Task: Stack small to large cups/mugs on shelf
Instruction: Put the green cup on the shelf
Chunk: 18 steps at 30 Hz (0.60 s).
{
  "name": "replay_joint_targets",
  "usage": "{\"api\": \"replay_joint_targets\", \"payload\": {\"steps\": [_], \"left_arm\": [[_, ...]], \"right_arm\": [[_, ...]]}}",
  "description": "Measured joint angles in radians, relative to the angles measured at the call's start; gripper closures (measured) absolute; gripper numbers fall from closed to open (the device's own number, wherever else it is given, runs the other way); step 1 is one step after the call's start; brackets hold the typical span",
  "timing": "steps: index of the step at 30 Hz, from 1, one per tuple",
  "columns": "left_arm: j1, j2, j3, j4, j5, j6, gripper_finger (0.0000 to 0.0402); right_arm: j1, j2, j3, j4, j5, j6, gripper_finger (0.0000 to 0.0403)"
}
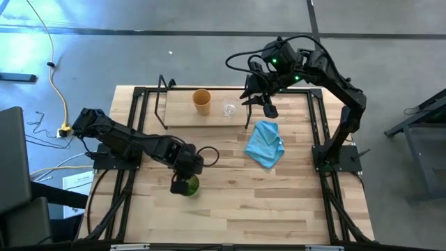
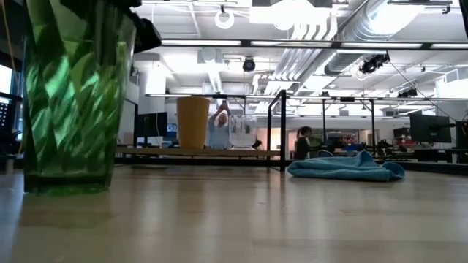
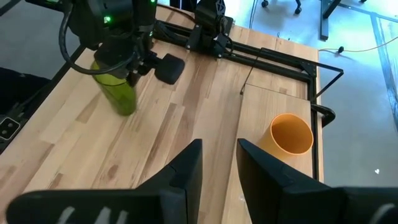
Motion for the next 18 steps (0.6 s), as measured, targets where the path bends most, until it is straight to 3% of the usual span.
{"api": "replay_joint_targets", "payload": {"steps": [12, 18], "left_arm": [[0.119, -0.008, 0.143, -0.241, -0.053, 0.04, 0.0399], [0.221, -0.014, 0.174, -0.286, -0.053, 0.106, 0.04]], "right_arm": [[0.0, 0.0, 0.0, -0.015, 0.0, 0.0, 0.0311], [0.0, 0.0, 0.0, -0.042, 0.0, 0.0, 0.0311]]}}
